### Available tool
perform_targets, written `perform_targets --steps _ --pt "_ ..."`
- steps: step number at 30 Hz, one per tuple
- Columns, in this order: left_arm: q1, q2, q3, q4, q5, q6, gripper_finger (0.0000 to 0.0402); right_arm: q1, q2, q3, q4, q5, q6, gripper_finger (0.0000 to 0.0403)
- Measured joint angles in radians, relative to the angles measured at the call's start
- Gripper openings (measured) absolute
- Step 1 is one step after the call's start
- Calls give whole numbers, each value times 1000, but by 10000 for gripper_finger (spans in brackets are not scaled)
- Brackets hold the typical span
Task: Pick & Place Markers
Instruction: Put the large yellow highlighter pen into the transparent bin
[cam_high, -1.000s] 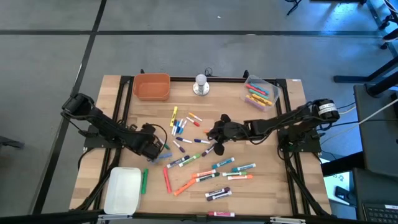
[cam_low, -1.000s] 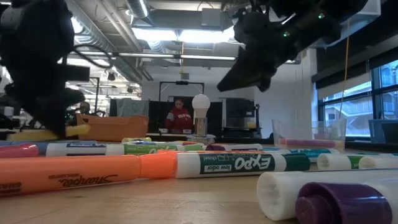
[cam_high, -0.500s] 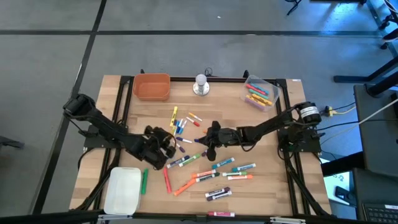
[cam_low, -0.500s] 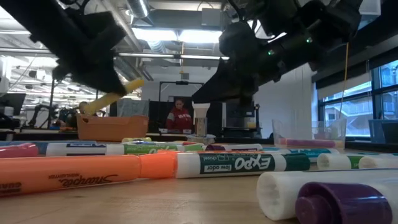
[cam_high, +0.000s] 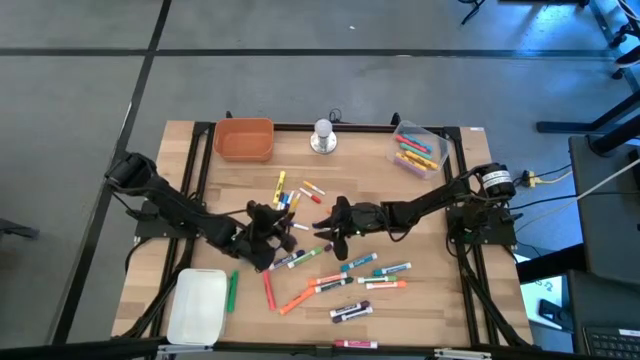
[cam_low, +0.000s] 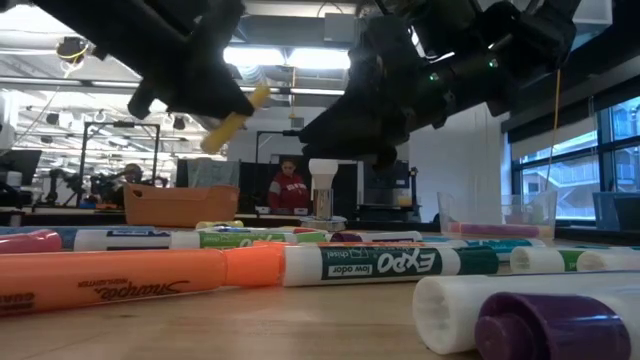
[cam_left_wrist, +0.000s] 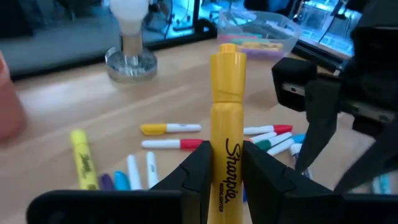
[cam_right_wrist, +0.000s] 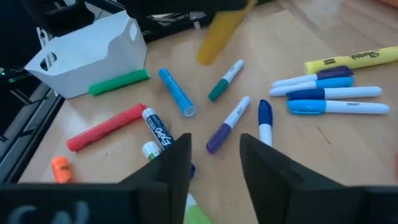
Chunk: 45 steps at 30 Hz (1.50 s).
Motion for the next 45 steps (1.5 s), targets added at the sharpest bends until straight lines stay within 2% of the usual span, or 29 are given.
perform_targets --steps 5,8,13,16,29,33,37,45 --pt "17 17 0 127 20 21 65 -3 0 0 61 37 3 164" --pt "21 44 0 258 10 100 65 -4 0 0 113 74 -16 174" --pt "29 92 1 496 -26 264 65 -7 -2 0 222 54 12 185" --pt "33 106 1 576 -21 344 65 -7 -2 0 237 55 61 189" --pt "36 106 1 713 -20 440 65 -7 -2 0 252 70 47 190" --pt "47 106 1 745 -18 472 65 -7 -2 0 289 29 57 190" --pt "52 106 1 762 19 467 65 -6 -2 0 302 10 67 170" --pt "105 106 0 932 180 646 65 -9 -2 0 331 -17 44 74"
